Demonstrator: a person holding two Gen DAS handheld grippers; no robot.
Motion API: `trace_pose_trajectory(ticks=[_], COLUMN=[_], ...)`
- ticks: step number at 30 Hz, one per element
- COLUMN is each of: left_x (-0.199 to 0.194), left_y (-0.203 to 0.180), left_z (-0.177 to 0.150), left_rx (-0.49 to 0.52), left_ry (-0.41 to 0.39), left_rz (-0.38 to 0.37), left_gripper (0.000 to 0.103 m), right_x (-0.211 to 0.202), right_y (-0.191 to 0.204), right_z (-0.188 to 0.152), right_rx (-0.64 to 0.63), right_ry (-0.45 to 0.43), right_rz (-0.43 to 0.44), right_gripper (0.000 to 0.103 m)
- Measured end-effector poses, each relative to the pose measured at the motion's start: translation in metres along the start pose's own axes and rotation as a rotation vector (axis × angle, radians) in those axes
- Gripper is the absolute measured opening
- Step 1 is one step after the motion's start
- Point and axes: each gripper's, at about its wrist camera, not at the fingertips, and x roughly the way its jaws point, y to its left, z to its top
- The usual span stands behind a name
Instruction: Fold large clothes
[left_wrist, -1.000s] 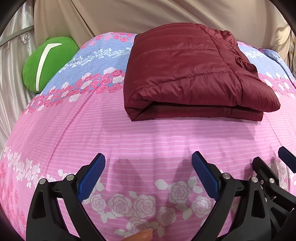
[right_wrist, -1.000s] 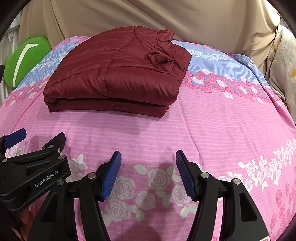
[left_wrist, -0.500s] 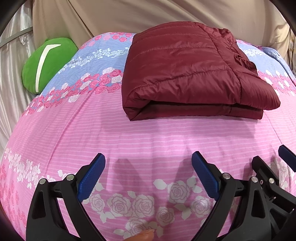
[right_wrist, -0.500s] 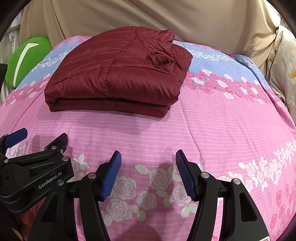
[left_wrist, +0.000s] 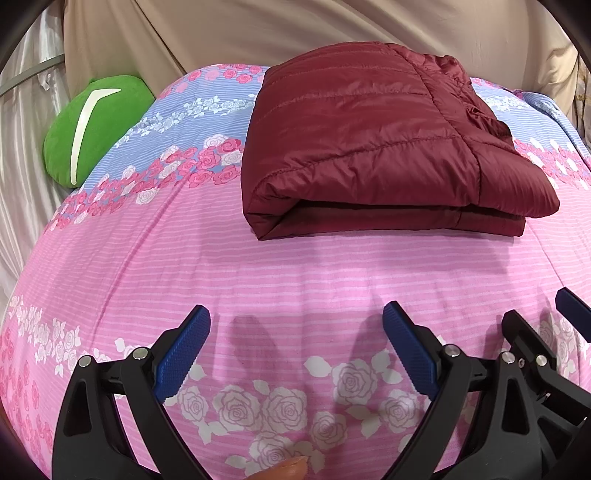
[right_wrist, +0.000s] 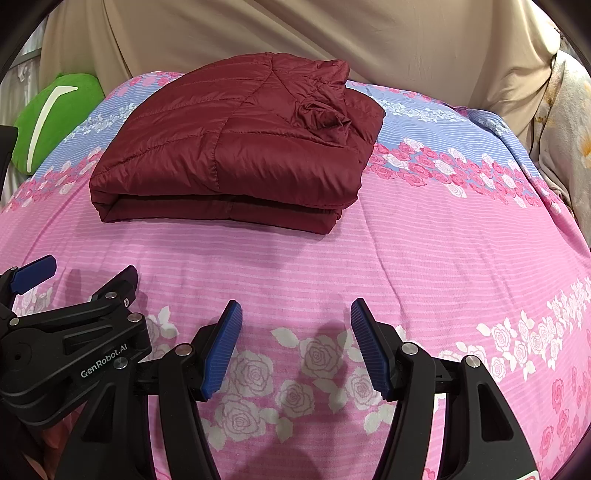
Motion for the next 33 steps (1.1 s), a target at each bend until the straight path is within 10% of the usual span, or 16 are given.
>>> trace_pose_trajectory(ticks=[33], left_x=[-0.0021], left_y=[0.0024], left_z=[0.0001], left_rx=[0.004], left_ry=[0.0], left_rz=[0.01], left_gripper=[0.092], right_x=[0.0006], right_y=[0.0015], right_z=[-0.0001], right_rx=[-0.001], right_ry=[0.001], right_rz=[-0.002], right_gripper=[0.06])
